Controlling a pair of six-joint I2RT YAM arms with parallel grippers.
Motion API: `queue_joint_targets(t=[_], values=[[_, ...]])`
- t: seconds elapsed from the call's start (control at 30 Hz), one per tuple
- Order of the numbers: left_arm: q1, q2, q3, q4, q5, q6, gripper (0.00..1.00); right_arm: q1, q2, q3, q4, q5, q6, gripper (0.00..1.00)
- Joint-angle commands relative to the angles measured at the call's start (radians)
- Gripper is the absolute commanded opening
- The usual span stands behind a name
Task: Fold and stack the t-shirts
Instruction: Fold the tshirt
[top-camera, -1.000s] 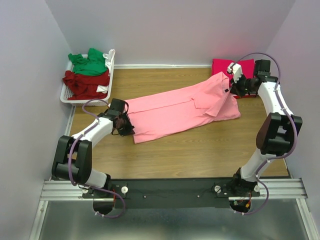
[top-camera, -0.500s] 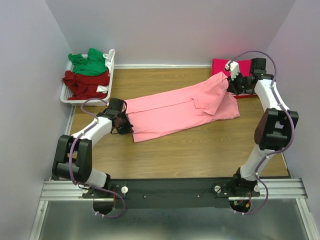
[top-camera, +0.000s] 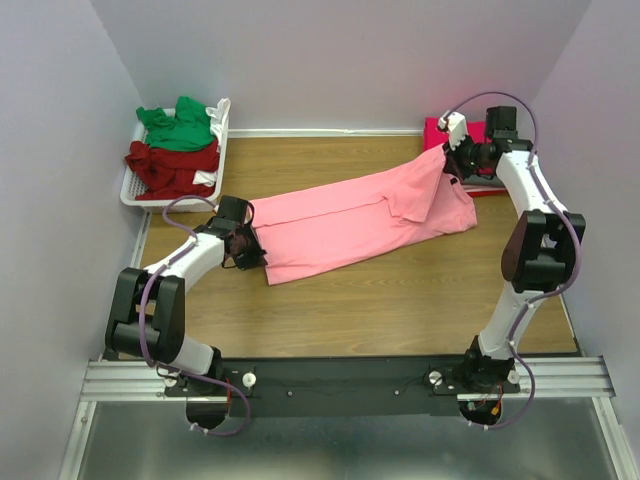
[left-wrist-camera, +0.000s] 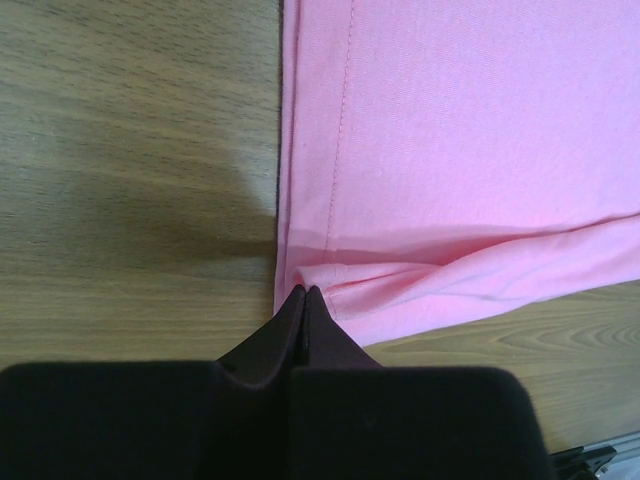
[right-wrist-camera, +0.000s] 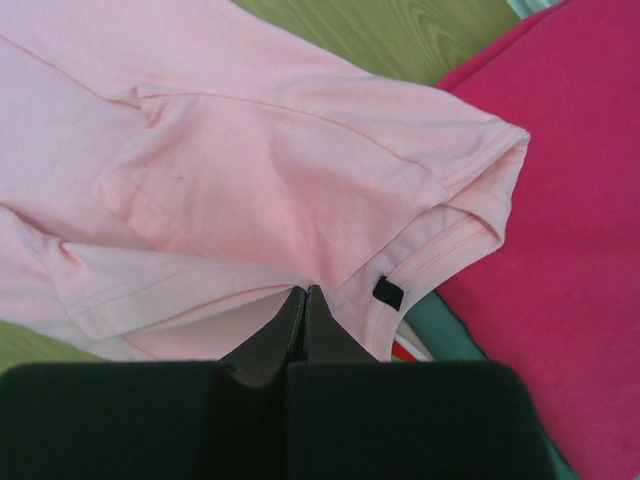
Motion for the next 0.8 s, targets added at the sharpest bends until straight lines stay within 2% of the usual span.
queue_joint_targets(t=[0.0, 0.77], values=[[0.006, 0.011, 0.006, 0.009, 0.008, 0.015, 0.0, 0.017, 0.044, 0.062, 0.025, 0.06, 0.049, 0.0], [0.014, 0.008, 0.01, 0.003, -0.009, 0.017, 0.0, 0.048, 0.102, 0.1, 0.037, 0.115, 0.087, 0.01]])
